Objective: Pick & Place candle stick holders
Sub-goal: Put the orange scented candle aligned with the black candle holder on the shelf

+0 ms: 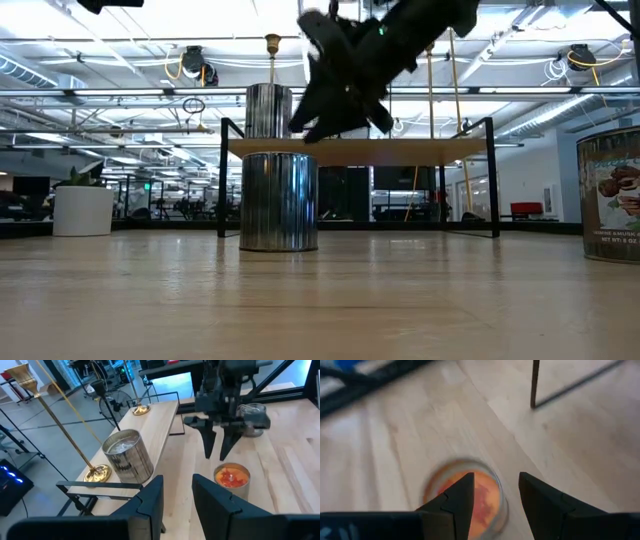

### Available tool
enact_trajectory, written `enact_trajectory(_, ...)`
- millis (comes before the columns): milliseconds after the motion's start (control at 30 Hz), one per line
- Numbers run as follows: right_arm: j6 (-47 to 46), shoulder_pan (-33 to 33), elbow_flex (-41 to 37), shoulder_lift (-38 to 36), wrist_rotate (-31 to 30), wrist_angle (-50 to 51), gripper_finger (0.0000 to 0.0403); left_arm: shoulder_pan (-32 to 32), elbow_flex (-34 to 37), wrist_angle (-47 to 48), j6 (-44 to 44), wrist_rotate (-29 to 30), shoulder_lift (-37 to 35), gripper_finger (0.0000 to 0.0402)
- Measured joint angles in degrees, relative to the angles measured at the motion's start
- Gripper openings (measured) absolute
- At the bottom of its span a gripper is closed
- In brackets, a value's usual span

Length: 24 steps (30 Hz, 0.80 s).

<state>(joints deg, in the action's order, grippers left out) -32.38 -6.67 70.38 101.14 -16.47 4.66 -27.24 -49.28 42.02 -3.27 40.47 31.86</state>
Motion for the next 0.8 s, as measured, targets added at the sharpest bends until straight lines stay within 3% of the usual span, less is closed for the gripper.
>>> enact_trajectory(567, -2.95, -0.16, -9.89, 0.09, 0.21, -10.88, 0.0149, 0.00, 0.00, -0.09, 0.02, -0.02, 0.00, 0.0108)
enact_trajectory(800, -0.20, -0.18, -10.46, 0.07, 0.26, -10.88, 0.0091, 0.00, 0.00, -0.09, 0.04, 0.00, 0.00, 0.0108)
